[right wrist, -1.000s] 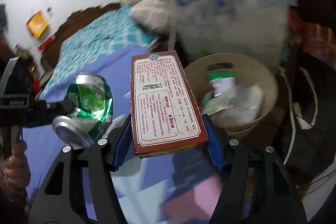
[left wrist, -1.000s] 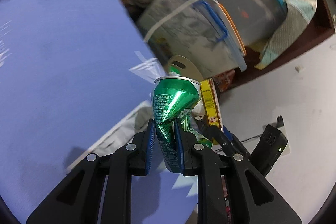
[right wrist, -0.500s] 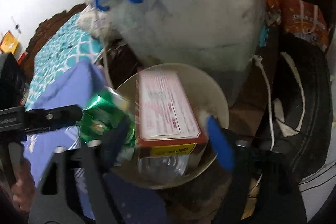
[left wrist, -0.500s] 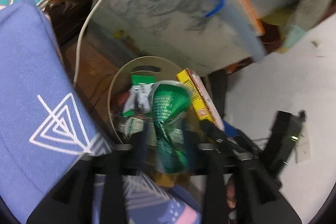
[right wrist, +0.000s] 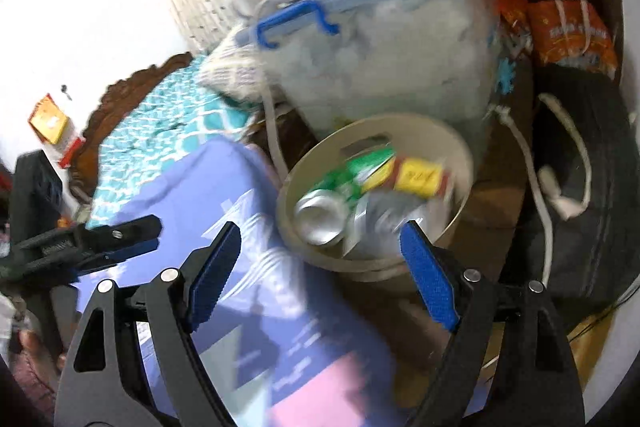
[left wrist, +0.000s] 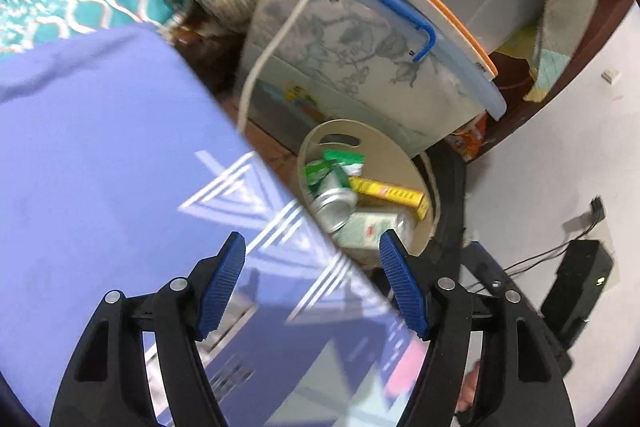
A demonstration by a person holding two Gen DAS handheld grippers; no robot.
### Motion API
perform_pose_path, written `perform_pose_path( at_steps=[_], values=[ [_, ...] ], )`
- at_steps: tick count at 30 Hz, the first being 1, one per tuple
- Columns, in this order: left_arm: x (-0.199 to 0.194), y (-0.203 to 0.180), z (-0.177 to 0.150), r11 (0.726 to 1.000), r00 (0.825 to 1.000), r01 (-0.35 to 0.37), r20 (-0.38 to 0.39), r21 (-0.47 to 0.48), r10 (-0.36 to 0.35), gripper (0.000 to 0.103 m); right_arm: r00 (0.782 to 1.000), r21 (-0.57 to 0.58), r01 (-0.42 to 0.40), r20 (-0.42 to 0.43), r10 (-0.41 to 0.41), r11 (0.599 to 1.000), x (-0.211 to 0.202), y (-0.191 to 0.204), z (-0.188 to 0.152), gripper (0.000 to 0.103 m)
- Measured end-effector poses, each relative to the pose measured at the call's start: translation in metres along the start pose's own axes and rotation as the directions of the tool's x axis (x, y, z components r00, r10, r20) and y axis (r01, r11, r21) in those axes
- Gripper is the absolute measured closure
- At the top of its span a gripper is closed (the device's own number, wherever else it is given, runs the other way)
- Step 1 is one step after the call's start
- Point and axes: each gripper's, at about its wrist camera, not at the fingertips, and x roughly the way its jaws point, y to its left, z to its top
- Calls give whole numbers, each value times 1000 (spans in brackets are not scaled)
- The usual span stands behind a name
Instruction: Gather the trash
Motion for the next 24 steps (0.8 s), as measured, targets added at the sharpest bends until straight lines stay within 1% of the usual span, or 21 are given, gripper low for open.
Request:
perform_pose_path(
  at_steps=[4,6,10,14,16,20,21,24],
  values=[
    [-32,10,-30,995,994,-98,58,20,96,36,997,20,-77,-17,77,997,-18,33,-37,21],
    [-50,21,-44,992,989,-125,79,12,124,36,993,17,-112,-23,113,994,-25,51,-52,21],
    [-90,47,-71,982,974,-185,127,-24,187,36,985,2,-168,-35,168,986,-39,89,-74,21],
    [-126,68,-97,965,950,-260,170,-45,263,35,977,-3,-209,-37,208,978,-52,119,-89,21],
    [-141,75,-109,958,939,-283,188,-49,287,34,974,-12,-222,-41,222,975,-59,134,-97,21],
    [-168,86,-128,939,912,-342,224,-41,342,31,975,-47,-219,-32,218,975,-76,159,-115,21],
    [-176,88,-134,931,902,-363,237,-36,361,30,976,-56,-217,-27,215,975,-80,164,-118,21],
    [-194,96,-145,922,883,-385,270,-50,384,27,978,-81,-208,-13,208,975,-90,179,-128,21]
  ],
)
